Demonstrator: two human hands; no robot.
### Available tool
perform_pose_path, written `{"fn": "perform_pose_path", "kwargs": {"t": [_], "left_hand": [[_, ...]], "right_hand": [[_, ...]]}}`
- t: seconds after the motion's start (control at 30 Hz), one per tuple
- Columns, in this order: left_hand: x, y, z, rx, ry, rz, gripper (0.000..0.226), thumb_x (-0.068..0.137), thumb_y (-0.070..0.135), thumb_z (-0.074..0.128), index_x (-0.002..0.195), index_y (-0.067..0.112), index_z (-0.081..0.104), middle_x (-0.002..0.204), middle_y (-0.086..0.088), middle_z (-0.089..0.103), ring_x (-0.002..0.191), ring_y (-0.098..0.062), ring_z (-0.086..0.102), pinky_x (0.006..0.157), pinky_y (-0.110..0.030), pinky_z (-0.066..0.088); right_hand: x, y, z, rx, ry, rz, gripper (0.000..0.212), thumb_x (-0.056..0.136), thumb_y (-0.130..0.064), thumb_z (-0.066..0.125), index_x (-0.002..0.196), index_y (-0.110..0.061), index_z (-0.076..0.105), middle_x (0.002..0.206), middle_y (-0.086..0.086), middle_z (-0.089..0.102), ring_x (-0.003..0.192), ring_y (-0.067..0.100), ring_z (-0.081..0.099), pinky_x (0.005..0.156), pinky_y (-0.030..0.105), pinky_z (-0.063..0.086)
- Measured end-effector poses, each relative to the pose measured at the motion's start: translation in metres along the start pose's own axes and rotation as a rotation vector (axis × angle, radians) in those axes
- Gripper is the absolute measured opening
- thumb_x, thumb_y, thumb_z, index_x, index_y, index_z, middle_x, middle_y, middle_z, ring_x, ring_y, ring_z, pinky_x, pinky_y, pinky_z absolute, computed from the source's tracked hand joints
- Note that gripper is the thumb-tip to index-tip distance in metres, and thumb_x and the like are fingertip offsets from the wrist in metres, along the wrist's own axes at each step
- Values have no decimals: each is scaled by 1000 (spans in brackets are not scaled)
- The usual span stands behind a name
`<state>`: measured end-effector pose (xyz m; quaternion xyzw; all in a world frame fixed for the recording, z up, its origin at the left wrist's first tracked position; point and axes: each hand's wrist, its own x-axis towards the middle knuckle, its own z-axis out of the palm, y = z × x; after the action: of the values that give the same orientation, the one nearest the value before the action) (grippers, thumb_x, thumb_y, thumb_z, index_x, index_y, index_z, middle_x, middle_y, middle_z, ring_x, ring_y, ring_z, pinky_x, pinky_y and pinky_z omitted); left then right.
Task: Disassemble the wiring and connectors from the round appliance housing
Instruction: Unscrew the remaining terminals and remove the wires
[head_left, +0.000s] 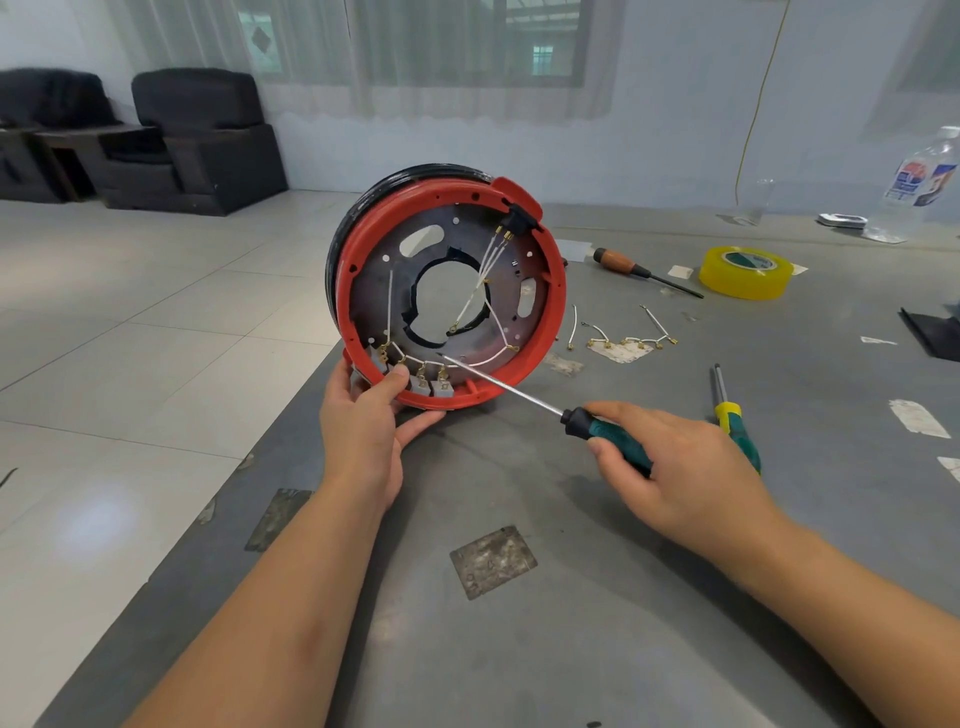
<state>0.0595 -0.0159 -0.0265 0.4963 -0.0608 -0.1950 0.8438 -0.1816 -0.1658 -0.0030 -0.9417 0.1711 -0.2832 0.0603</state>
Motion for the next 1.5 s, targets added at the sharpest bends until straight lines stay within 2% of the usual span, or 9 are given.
{"fn": "perform_pose_path", "kwargs": {"t": [0.1,0.3,0.53,0.7,0.83,0.97,1.13,1.4,1.5], "left_hand": [[1,2,-1,0,1,1,53,102,2,63,148,28,55,128,0,74,105,-28,78,76,-53,66],[3,2,-3,-22,1,-2,54,102,1,64,148,28,53,129,-1,73,104,-29,78,76,-55,66],[3,1,-4,0,-28,-1,51,101,1,63,146,24,57,128,-2,74,106,-28,78,73,-50,66],[3,1,-4,3,-43,-1,48,101,0,63,143,23,61,125,1,75,106,-26,78,74,-52,66],[3,2,-4,9,-48,1,49,101,0,63,143,23,61,125,2,75,106,-25,78,74,-52,66],[2,2,-4,32,-54,10,49,101,-1,62,142,25,62,126,3,74,109,-27,76,75,-52,66],[4,3,-5,49,-50,15,45,101,0,63,140,22,63,121,4,76,105,-24,78,72,-50,66],[5,3,-6,67,-32,12,46,100,1,64,141,22,63,118,2,77,100,-25,79,73,-51,66],[5,4,-6,63,-22,13,44,100,2,65,140,21,64,119,1,78,101,-28,79,73,-51,66]], "right_hand": [[0,3,-4,40,-3,36,32,96,-42,56,123,-32,68,90,-11,74,76,13,68,64,35,59],[2,12,-4,82,-1,60,28,93,-35,67,120,-31,74,96,-12,77,83,10,68,74,31,59],[2,12,-2,144,9,60,31,94,-43,60,120,-33,75,97,-15,76,83,5,67,76,26,58],[3,15,-3,185,-18,89,36,90,-44,59,120,-34,74,96,-15,76,84,9,68,76,33,60],[4,17,-3,170,-26,90,38,89,-44,58,121,-33,74,90,-11,76,78,10,65,71,33,58],[5,18,-3,168,-60,100,40,89,-47,55,122,-34,74,93,-11,76,78,7,64,69,23,53],[4,17,-5,105,-61,62,40,92,-46,54,125,-33,72,86,-6,74,78,15,66,69,37,57],[4,15,-4,-53,-35,-63,39,102,-45,47,130,-29,70,80,-7,68,68,18,62,54,34,51],[3,14,-3,-90,9,-97,41,97,-43,50,126,-27,72,77,-6,68,65,22,63,50,32,46]]}}
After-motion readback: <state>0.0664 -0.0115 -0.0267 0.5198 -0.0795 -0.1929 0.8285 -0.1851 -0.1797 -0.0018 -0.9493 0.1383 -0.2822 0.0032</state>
